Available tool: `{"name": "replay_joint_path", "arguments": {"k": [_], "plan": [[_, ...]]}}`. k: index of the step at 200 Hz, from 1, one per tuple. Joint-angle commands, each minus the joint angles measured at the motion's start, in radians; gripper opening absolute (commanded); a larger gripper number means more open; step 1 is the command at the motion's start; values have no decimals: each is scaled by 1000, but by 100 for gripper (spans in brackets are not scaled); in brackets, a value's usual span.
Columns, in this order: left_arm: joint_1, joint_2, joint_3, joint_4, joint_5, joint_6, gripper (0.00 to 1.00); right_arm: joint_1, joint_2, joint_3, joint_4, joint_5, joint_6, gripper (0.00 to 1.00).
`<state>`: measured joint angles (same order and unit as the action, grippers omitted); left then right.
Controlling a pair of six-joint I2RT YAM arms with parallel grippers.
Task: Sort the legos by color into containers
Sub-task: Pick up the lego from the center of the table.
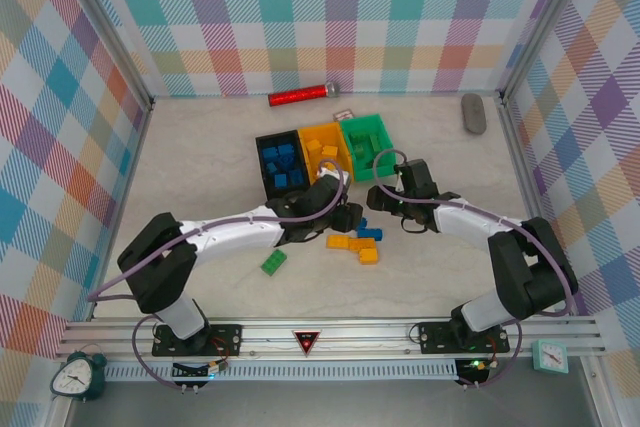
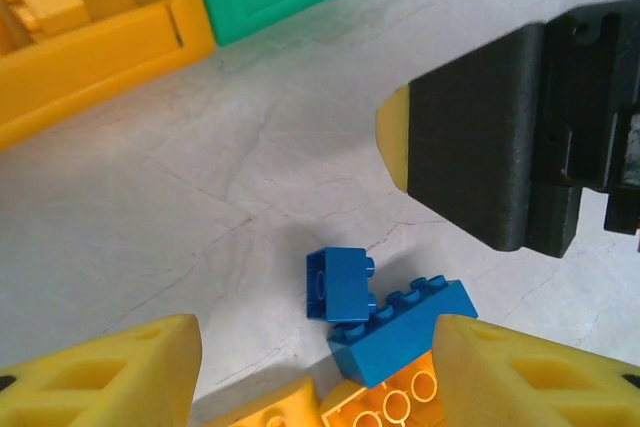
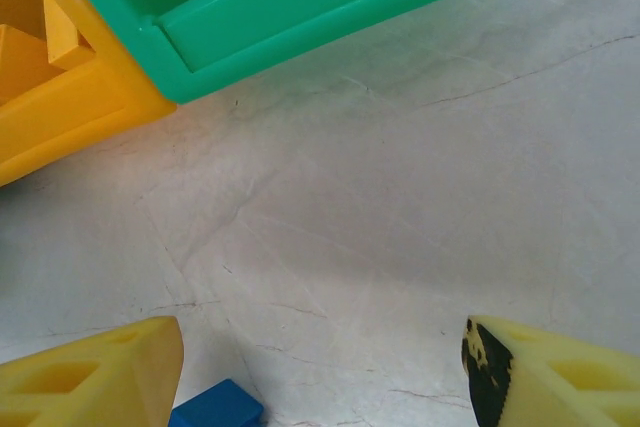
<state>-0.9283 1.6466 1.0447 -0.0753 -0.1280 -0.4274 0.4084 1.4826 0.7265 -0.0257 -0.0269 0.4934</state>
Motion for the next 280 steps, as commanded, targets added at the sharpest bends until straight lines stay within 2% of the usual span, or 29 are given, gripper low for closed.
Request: {"name": "replay_joint_path", "arguments": {"k": [1,51,104,164,215,233,280], "plan": [[-13,57,26,34,45,-22,61,-11,-13,-17,27,-35,21,74],[-15,194,168,-113,73,-17,58,-62,-17,-38,46,-79,46,74],[-15,266,235,-181,117,-3,57,-76,-46,-59,56,-65,57,74],[-15,353,320,-283,122,2,53,-82,-55,-66,58,-70,64,74],[-15,372,339,-298,102,-6,42,-85,-52,-68,61,-78,65,74],[-15,371,340,-309,79,-7,29,-85,-55,-72,69,-78,71,75],[-15,345,318,-309,38,-20,20,-88,-48,-73,74,-87,75,75]]}}
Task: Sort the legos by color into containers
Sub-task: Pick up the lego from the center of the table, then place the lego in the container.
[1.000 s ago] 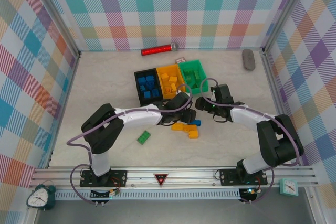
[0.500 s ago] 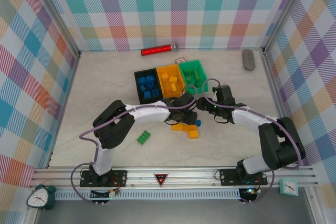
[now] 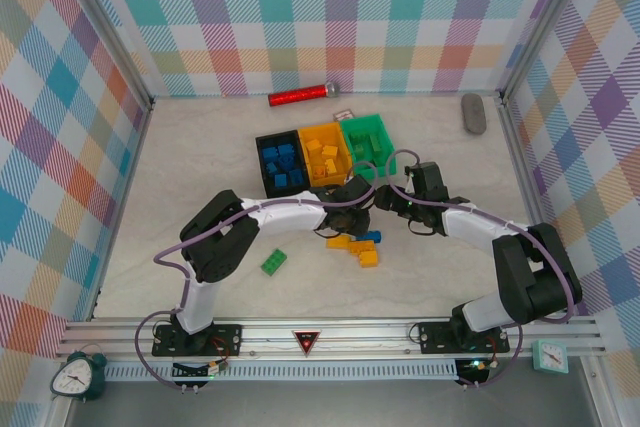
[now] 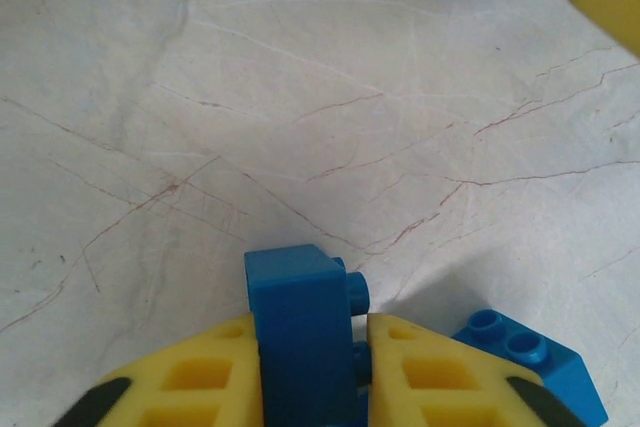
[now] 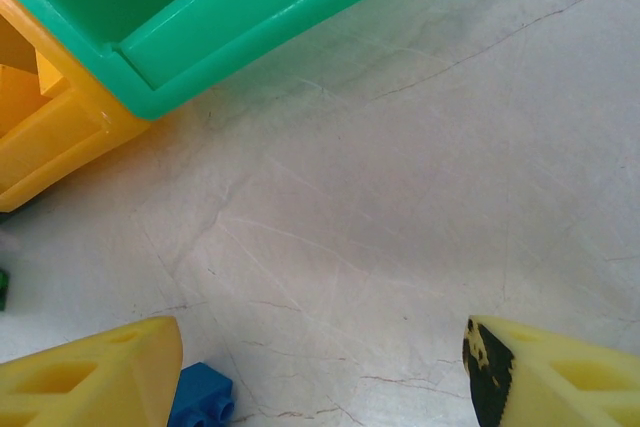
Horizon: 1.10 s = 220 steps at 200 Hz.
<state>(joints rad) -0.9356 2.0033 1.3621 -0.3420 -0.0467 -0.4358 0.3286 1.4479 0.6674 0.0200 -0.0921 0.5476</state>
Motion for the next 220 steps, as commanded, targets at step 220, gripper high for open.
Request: {"name": "replay_joint_path", "arguments": {"k": [220], "plan": [[219,-412,-49,-190,-227,-19,0,-7,-12,-14,24,-30,20,75]]}}
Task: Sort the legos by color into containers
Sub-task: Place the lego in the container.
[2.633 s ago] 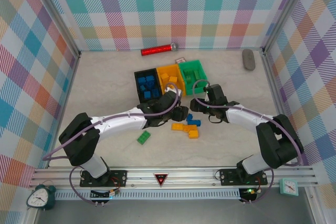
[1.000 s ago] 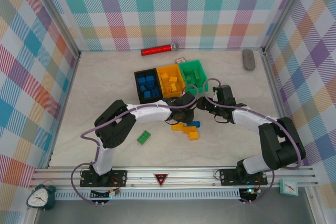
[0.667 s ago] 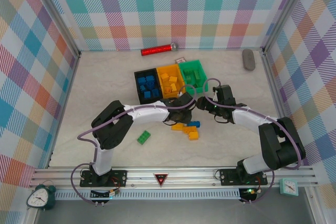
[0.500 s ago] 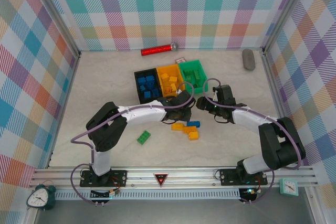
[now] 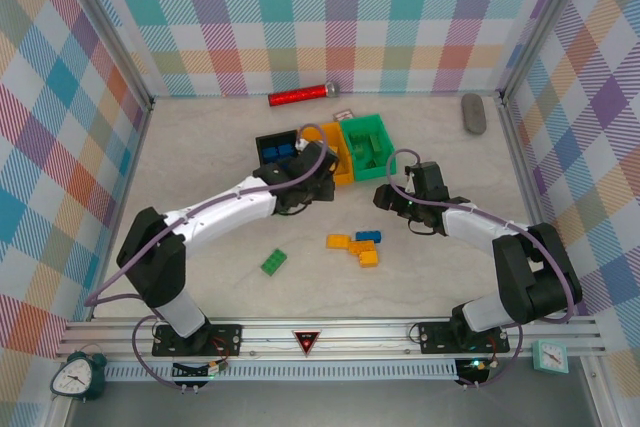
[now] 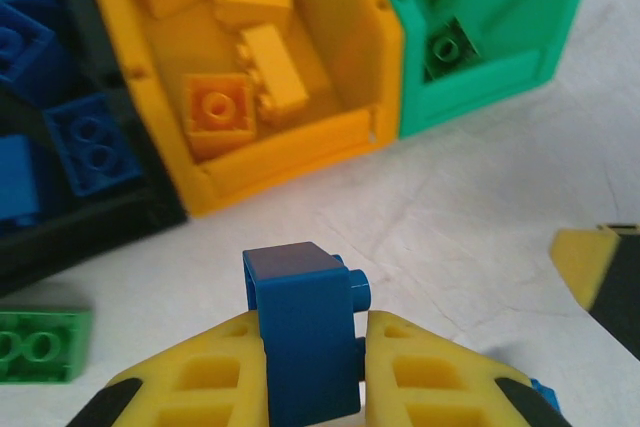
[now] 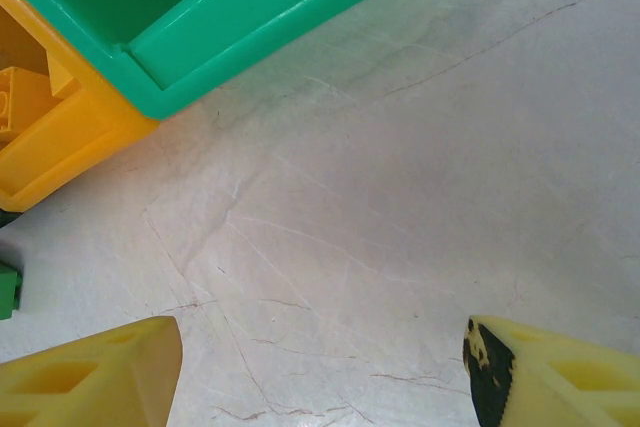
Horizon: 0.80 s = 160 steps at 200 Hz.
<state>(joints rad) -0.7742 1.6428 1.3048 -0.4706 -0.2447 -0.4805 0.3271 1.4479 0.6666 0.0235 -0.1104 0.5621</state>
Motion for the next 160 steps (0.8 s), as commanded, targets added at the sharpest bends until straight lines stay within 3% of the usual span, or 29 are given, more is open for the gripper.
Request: {"name": "replay_joint_path", "arguments": {"k": [1,88,97,114,148,160], "plan": [[62,-52,10,-63,-29,27,0,-5,-12,-13,20,-12,5,75],[300,32,92,6,100,57,0,-5,-17,-18,26,-16,7,75],[317,60,113,3,112,59,6,-6,-15,-15,24,-15,7,75],[338,107,158,-14,129,45,29,-6,-15,-15,19,-13,5,75],[348,122,151,39,195,21,61,-6,-29,-20,20,-5,3,75],[348,105,124,64,210,16,67,-5,-24,-17,16,-6,2,75]]}}
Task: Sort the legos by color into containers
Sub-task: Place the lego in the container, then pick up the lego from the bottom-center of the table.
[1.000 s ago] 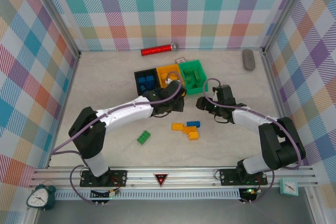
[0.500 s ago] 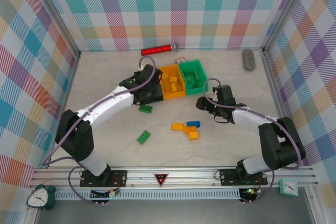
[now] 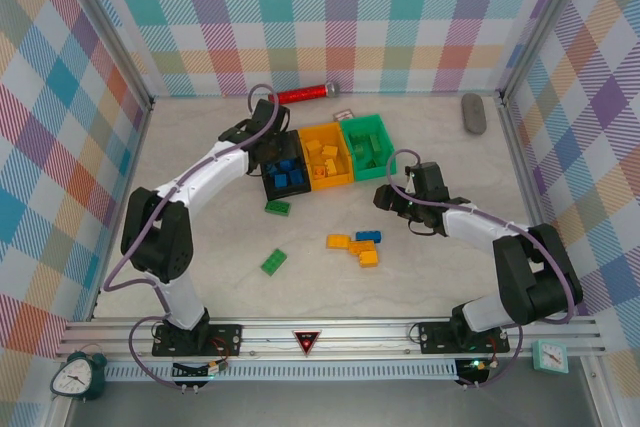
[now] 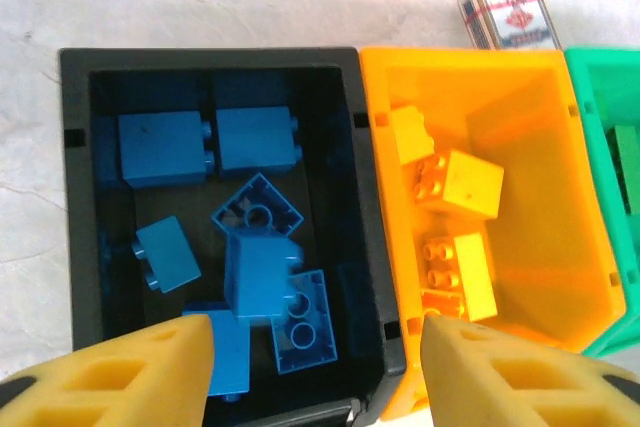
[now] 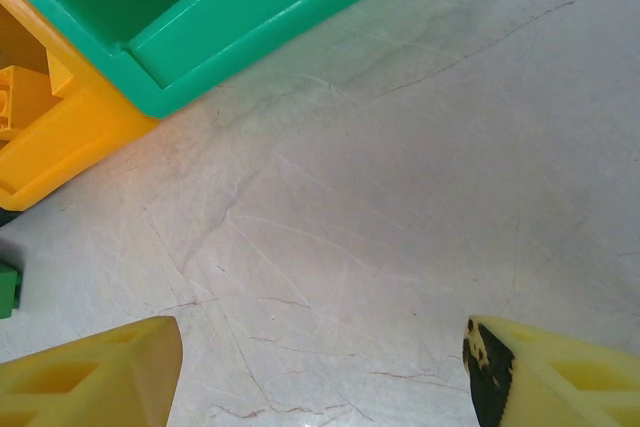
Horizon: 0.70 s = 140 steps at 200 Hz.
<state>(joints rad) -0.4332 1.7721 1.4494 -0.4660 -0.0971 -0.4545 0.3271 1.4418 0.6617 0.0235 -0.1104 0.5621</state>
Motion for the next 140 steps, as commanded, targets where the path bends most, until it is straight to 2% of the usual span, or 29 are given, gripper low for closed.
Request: {"name": "replay_joint_path", "arguments": {"k": [1,79,113,140], "plan": [[7,-27,-22,62,65,-9,67,-6,-17,-11,17,-6,2,75],[4,-196,-249,180,118,-30,68,-5,9,-10,39,-38,16,75],[-22,-252,-432,340,158,-84,68,-5,28,-2,44,-50,19,75],[-44,-276,-522,398,152,-93,67,-2,42,1,50,-59,21,75]]}}
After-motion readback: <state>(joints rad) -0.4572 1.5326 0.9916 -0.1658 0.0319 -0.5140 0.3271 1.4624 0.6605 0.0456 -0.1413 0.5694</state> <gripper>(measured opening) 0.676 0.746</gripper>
